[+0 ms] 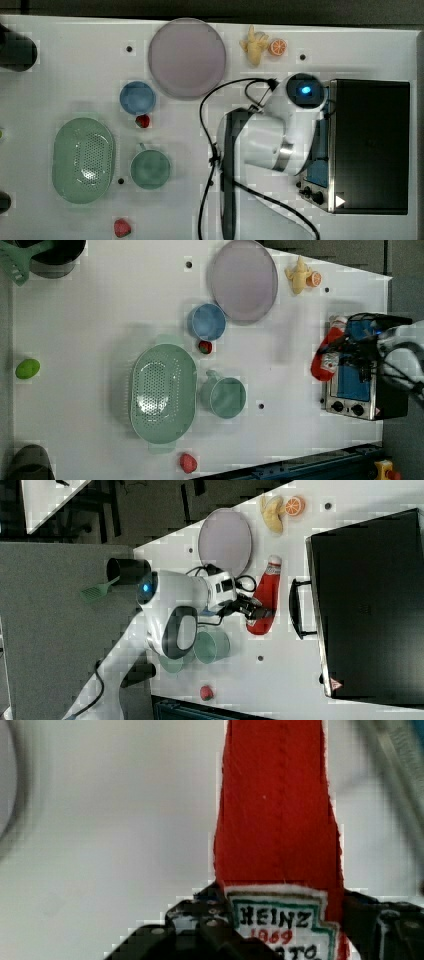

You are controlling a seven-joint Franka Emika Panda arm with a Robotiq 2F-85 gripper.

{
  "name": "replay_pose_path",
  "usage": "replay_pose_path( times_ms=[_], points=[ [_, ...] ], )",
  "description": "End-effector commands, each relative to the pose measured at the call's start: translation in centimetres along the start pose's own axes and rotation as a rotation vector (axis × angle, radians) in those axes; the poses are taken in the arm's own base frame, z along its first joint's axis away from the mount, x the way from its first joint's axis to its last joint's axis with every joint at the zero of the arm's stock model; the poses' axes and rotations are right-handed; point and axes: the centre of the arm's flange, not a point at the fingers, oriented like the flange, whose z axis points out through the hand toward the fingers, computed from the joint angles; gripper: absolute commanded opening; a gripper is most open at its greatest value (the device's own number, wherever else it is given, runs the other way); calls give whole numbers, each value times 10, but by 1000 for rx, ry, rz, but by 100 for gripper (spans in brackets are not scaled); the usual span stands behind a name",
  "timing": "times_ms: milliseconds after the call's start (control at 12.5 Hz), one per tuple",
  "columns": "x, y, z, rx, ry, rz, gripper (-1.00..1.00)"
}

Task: Pick ketchup from strainer and place it on the table

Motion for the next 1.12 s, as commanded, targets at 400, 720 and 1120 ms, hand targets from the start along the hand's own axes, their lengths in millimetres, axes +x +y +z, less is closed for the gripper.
replay_pose_path(
  times_ms=[400, 720, 1120],
  points=[
    [-46, -82, 47, 20, 34, -203, 69],
    [-34, -84, -11, 54, 136, -196, 100],
    [-8, -88, -158, 106, 257, -54, 100]
  ],
)
